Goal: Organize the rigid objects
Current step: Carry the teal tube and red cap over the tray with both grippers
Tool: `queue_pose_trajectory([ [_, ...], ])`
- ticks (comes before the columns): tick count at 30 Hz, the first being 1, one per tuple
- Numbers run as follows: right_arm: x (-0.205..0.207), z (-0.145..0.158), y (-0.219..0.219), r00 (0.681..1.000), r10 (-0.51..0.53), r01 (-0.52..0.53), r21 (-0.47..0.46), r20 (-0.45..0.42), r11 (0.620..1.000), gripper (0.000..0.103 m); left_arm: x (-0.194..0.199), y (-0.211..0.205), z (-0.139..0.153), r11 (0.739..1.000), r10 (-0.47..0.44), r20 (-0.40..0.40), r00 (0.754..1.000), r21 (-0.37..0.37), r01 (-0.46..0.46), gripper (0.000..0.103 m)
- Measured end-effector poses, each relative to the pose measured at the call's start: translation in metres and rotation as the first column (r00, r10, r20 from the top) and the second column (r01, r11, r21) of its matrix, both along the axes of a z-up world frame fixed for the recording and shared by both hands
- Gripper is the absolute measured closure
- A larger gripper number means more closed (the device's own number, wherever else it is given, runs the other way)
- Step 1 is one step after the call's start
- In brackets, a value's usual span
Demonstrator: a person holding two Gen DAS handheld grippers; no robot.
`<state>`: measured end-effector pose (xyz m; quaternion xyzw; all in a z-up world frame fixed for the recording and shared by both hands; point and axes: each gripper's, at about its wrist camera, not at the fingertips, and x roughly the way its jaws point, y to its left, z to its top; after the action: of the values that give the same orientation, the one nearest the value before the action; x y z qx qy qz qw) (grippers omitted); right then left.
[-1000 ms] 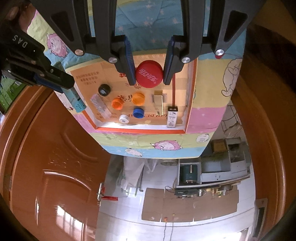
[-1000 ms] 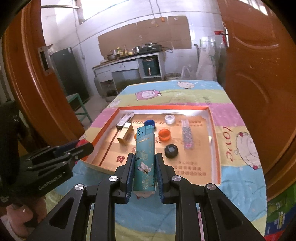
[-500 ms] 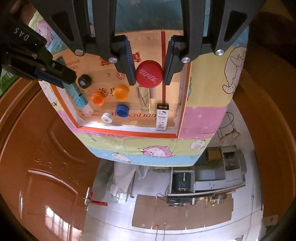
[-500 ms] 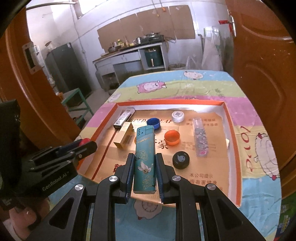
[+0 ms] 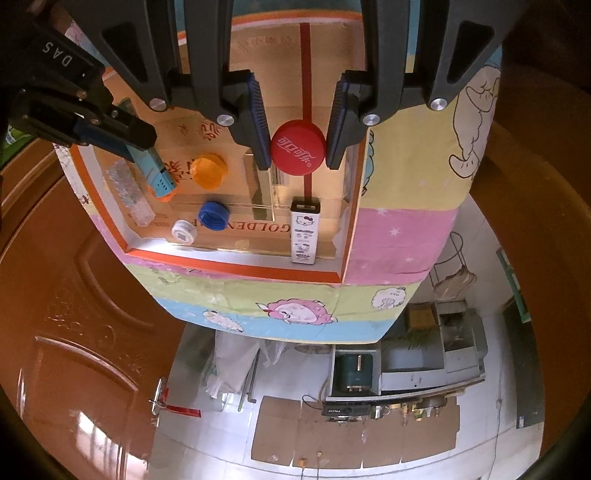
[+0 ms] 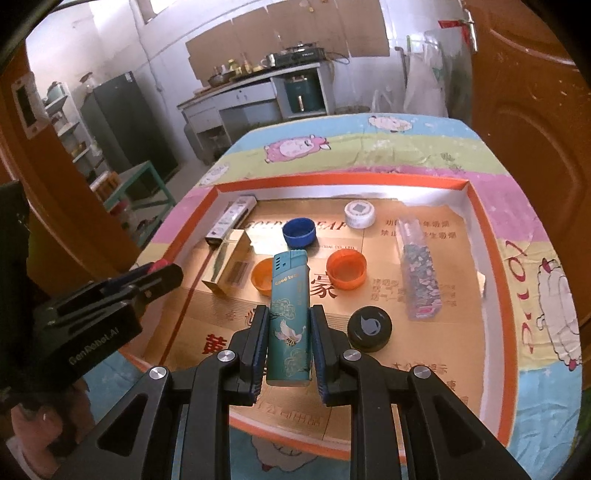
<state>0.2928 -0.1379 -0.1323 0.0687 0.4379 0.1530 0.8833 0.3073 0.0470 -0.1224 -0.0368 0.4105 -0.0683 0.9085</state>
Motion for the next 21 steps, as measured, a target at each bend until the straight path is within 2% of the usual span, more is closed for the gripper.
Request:
queue_pose_trajectory([
  [21,0.018,-0.024,0.003,0.999,-0.036,0.033,-0.060,-0.037,0.998,0.081,0.021,0.003,-0.021,1.000,-0.003,-0.035,0.999,0.009,0.003,0.072],
])
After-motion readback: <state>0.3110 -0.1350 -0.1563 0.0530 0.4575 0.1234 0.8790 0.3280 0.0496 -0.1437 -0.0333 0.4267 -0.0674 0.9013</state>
